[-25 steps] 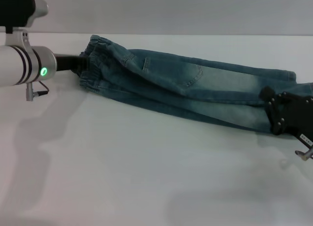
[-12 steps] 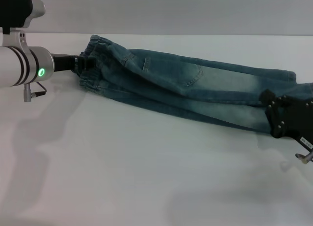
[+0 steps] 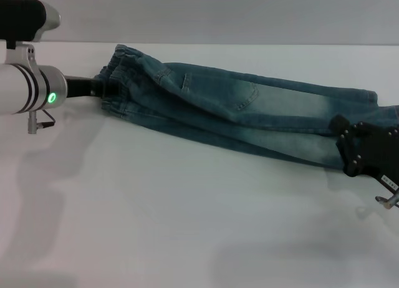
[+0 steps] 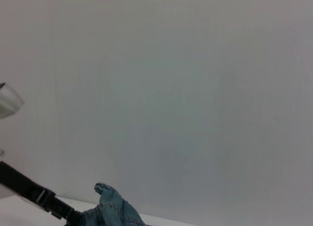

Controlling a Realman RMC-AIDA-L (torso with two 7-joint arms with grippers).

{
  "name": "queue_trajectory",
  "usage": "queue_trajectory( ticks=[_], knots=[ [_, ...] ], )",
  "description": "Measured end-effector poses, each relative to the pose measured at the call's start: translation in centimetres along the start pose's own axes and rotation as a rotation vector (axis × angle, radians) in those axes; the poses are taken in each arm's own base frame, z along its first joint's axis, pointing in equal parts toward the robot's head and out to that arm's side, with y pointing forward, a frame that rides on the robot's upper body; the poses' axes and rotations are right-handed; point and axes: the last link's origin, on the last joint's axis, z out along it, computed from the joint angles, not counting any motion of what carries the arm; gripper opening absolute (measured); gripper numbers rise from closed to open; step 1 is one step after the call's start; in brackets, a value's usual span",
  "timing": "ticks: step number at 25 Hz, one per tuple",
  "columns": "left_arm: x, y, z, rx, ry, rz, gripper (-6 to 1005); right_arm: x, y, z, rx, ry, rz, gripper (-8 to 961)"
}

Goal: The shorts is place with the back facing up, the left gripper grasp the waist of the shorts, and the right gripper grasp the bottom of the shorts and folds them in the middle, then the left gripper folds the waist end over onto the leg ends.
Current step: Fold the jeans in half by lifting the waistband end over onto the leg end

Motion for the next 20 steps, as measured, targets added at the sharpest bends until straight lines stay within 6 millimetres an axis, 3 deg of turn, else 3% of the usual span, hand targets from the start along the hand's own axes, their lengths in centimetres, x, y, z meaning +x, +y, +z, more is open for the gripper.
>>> queue_trajectory(
  ticks=[2,20],
  knots=[
    [-0.09,-0.03,0.33,0.0,-0.018,-0.004,824,0.0,0.0,0.0,0.0,0.0,0.0,-1],
    [-0.24,0.13,0.74,0.001,-0.039,0.017,810,-0.3,-0.01,0.24,-0.017,-0.009,0.004,0]
  ],
)
